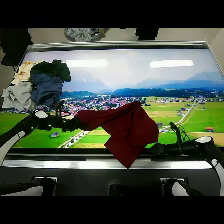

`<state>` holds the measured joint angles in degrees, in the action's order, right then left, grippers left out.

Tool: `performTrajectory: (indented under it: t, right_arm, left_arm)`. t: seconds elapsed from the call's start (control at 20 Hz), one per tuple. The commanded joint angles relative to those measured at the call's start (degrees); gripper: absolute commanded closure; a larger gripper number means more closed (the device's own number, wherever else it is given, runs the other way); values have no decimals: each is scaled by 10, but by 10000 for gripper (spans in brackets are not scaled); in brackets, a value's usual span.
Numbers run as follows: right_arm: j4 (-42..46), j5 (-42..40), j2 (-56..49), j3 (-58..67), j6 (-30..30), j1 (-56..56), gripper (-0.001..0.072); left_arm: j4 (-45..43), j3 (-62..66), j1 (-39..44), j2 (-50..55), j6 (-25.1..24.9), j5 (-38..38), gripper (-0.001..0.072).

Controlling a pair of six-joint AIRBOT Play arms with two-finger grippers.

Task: Fold the shirts.

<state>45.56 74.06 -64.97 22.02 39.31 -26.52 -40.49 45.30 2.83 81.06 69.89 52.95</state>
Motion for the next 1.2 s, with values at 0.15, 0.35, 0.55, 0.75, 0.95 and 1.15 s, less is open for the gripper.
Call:
performTrajectory:
  t: [0.15, 0.35, 0.55, 0.75, 0.95, 1.15]
  right_arm:
    - [-37, -61, 28, -35, 9, 56, 49]
    - [-64, -186, 28, -34, 91, 243, 83]
    - [-63, -234, 28, -34, 140, 290, 146]
    - [-61, -265, 28, -34, 173, 290, 608]
    - [-37, -204, 37, 21, 103, 276, 672]
    - [72, -100, 129, 240, 97, 179, 673]
  left_arm:
    - [0, 0, 0, 0, -1, 1, 678]
    - [0, 0, 0, 0, 0, 11, 678]
    - [0, 0, 0, 0, -1, 16, 678]
    - [0, 0, 0, 0, -5, 16, 678]
    - [0, 34, 0, -47, -65, 26, 679]
    - [-2, 174, -42, -173, -65, 7, 680]
